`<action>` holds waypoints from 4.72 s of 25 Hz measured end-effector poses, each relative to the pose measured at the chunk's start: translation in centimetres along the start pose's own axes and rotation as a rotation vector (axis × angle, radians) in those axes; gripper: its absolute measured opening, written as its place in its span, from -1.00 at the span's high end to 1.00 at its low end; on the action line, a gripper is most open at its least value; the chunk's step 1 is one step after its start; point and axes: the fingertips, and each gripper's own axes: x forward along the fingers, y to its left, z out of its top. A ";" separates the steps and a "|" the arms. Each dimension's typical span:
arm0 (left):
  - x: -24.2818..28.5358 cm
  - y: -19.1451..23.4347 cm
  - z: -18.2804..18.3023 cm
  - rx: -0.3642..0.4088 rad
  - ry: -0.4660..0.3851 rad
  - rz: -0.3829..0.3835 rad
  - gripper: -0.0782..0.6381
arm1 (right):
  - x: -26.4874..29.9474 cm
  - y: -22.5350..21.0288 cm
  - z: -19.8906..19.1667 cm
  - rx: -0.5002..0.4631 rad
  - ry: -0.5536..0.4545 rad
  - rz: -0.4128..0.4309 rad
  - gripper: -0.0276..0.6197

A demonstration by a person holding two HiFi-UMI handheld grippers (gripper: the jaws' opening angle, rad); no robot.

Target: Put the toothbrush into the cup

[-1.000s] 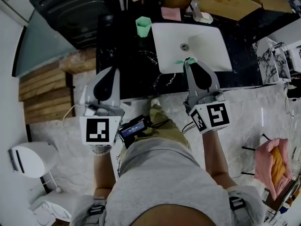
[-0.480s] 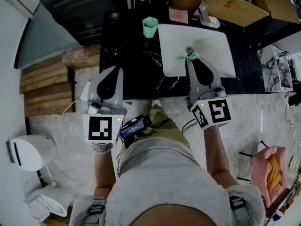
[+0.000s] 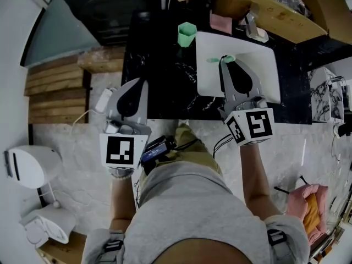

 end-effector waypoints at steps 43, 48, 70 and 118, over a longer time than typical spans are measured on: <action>0.9 5.9 -3.0 -0.052 0.096 0.229 0.76 | 15.8 -3.0 -7.3 0.003 0.087 0.078 0.84; 0.9 6.3 -3.2 -0.054 0.108 0.242 0.76 | 16.6 -2.6 -9.1 -0.033 0.136 0.097 0.85; 0.8 6.4 -3.6 -0.067 0.121 0.269 0.76 | 17.8 1.2 -11.0 -0.181 0.184 0.213 0.81; 1.2 1.0 -0.5 0.010 0.024 0.016 0.76 | 3.0 -0.5 -6.0 -0.031 0.134 -0.006 0.94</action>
